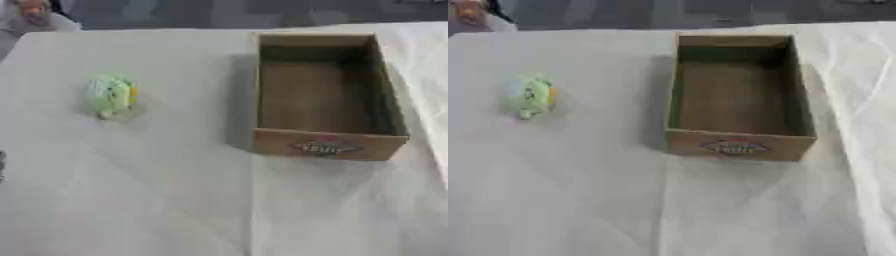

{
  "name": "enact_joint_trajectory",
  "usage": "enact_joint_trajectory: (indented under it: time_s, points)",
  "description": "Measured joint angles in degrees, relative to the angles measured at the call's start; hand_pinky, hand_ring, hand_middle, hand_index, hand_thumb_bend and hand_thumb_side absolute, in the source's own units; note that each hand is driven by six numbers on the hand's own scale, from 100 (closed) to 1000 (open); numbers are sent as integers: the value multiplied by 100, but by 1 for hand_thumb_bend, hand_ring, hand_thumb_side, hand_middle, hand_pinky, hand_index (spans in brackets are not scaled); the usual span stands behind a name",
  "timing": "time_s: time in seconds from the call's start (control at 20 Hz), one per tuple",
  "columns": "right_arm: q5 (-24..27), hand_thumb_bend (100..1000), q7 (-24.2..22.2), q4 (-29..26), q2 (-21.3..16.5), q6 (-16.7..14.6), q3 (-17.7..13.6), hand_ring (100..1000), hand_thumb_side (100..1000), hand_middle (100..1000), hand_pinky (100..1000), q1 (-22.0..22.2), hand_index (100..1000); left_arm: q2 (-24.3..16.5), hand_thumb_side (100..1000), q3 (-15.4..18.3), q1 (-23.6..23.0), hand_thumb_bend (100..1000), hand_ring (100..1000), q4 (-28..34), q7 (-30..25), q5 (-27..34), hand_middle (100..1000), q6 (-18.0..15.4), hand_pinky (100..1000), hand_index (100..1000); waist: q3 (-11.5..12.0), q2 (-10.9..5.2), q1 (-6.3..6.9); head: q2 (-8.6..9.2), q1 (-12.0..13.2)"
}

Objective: Pick up objects on the table and place them in the box.

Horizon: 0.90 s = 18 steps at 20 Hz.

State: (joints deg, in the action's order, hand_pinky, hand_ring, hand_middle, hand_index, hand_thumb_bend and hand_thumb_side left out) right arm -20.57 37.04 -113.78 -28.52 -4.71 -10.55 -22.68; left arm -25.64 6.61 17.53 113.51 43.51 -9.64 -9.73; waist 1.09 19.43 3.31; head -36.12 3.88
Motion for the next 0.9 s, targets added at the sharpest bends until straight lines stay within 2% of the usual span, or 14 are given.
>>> enact_joint_trajectory:
  time_s: [0.25,0.45,0.75,0.9]
  points:
    - [0,100,0,0,-1,0,0,832,1000,746,775,0,777,-12,1000,0,3,100,610,0,-19,-3,630,17,584,813,0,-7,-3,-1,-2]
    - [0,100,-1,0,-4,1,0,832,1000,747,775,1,777,-270,1000,-6,92,100,594,0,-231,-139,617,242,574,815,0,-52,-4,-10,-31]
    - [-1,100,-15,0,-39,9,3,832,1000,747,775,7,777,-1171,1000,-111,526,100,605,0,-902,-708,639,1051,580,845,-3,-95,8,-60,-69]
    - [-2,100,-33,0,-49,7,6,832,1000,747,775,14,777,-1624,1000,-212,850,100,625,2,-1519,-1054,668,1538,591,877,-12,-126,14,-72,-81]
